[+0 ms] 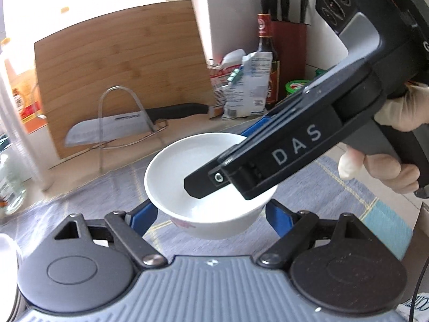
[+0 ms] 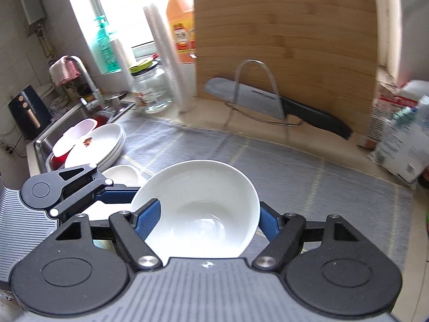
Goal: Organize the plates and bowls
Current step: 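Carry the bowl with the right gripper back toward the bowl stack, then lower the bowl into the bowl stack and open the right gripper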
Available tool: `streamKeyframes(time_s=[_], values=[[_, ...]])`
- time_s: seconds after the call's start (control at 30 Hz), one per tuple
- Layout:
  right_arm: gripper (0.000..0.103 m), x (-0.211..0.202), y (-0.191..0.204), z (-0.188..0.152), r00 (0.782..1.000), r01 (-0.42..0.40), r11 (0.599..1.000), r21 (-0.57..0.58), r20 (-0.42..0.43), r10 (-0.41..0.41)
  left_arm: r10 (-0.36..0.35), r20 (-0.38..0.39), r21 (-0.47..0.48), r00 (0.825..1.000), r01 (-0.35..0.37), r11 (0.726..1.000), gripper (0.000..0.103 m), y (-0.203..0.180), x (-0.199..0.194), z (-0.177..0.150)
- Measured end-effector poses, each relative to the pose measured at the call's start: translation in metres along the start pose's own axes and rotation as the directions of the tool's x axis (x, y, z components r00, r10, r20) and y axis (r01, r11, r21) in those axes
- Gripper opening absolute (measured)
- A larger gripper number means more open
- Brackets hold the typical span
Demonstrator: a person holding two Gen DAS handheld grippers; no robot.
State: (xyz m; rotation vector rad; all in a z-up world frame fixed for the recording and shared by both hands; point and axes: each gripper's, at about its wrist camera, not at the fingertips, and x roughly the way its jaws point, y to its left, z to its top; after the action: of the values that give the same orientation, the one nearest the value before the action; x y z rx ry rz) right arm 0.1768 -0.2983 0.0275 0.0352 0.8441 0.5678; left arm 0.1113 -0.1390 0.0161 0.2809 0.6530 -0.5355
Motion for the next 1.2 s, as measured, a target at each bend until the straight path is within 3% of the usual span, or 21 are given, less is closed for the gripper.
streamKeyframes(time_s=[0.73, 1.2], values=[[0.082, 0.052, 0.095, 0.034, 0.992, -0.123, 0.981, -0.152, -0.043, 0.118, 0.159, -0.014, -0.117, 0.987, -0.159, 0.98, 0.087, 0.068, -0.052, -0.043], [0.082, 0.085, 0.118, 0.035, 0.984, -0.153, 0.972, -0.178, -0.114, 0.134, 0.184, -0.069, -0.146, 0.981, -0.192, 0.97, 0.087, 0.088, -0.048, -0.065]])
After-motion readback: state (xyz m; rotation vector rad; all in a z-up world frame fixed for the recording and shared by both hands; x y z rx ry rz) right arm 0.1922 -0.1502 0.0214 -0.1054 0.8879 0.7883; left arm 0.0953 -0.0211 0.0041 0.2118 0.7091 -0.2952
